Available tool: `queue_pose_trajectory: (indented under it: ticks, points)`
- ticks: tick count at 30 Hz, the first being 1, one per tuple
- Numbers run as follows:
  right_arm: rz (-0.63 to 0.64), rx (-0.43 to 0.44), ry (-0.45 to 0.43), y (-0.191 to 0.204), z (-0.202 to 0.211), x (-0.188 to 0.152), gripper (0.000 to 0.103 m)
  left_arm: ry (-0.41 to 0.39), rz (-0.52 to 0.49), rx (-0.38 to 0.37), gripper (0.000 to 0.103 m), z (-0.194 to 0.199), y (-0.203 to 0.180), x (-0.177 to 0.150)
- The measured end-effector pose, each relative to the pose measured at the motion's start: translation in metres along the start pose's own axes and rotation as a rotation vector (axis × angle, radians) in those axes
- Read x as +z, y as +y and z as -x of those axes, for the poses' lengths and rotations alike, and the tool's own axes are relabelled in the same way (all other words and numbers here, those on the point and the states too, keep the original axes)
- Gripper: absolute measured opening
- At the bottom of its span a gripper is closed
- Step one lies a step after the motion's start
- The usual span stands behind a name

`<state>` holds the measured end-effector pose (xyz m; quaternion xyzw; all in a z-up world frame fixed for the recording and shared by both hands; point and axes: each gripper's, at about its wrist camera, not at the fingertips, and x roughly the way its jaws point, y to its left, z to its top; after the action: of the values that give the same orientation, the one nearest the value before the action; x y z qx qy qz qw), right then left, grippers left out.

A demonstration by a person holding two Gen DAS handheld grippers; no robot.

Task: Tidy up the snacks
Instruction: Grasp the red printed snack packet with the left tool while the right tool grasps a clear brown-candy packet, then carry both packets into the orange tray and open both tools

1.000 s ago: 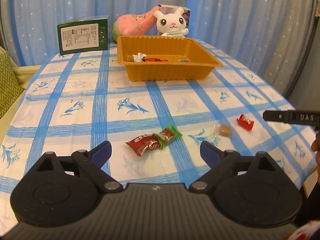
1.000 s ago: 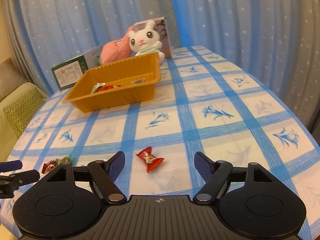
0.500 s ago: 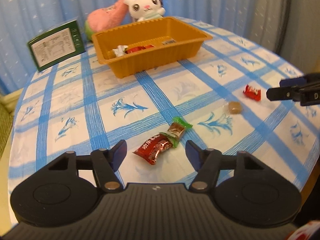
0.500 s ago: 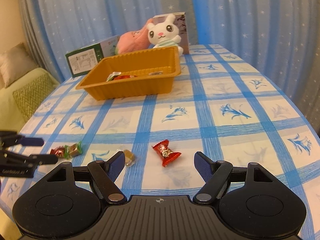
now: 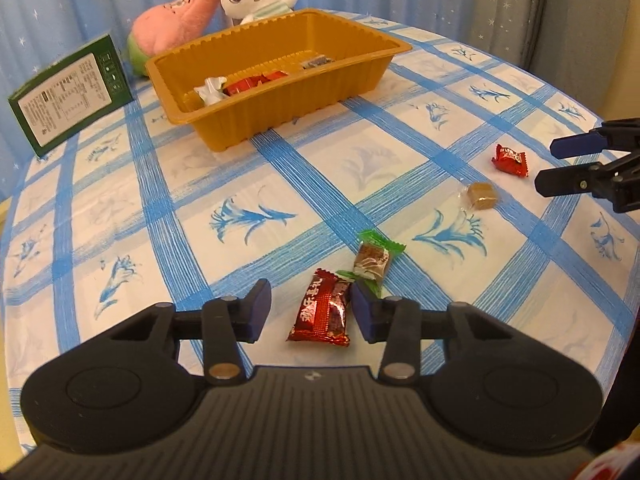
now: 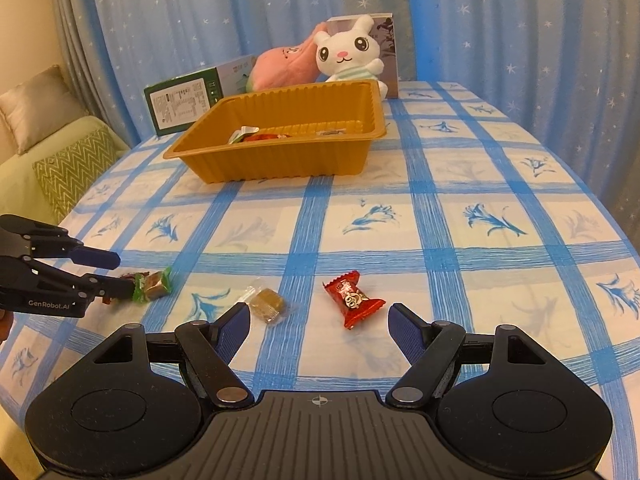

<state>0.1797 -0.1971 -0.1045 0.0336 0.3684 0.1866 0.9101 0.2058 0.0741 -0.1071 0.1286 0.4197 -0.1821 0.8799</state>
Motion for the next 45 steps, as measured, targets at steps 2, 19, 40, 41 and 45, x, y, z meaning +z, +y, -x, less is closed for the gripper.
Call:
queue_pose_trajectory:
  ticks: [2,19,40,41,45]
  points:
    - [0.006,0.006,0.0,0.002,-0.002,0.0,0.076,0.012,0.004,-0.01,0.036,-0.003,0.0,0.0]
    - [0.29,0.11,0.03,0.039,-0.027,0.008,0.075,0.015,0.175,0.026,0.022,0.005,0.01,-0.001]
    - [0.374,0.158,0.146,0.036,-0.064,0.011,0.022,-0.047,0.217,0.031,0.022,0.013,0.007,0.011]
    - [0.367,0.154,0.149,0.037,-0.063,0.011,0.022,-0.048,0.216,0.031,0.022,0.013,0.006,0.011]
    - [0.334,0.152,0.141,0.038,-0.057,0.011,0.021,-0.059,0.21,0.03,0.022,0.015,0.001,0.014]
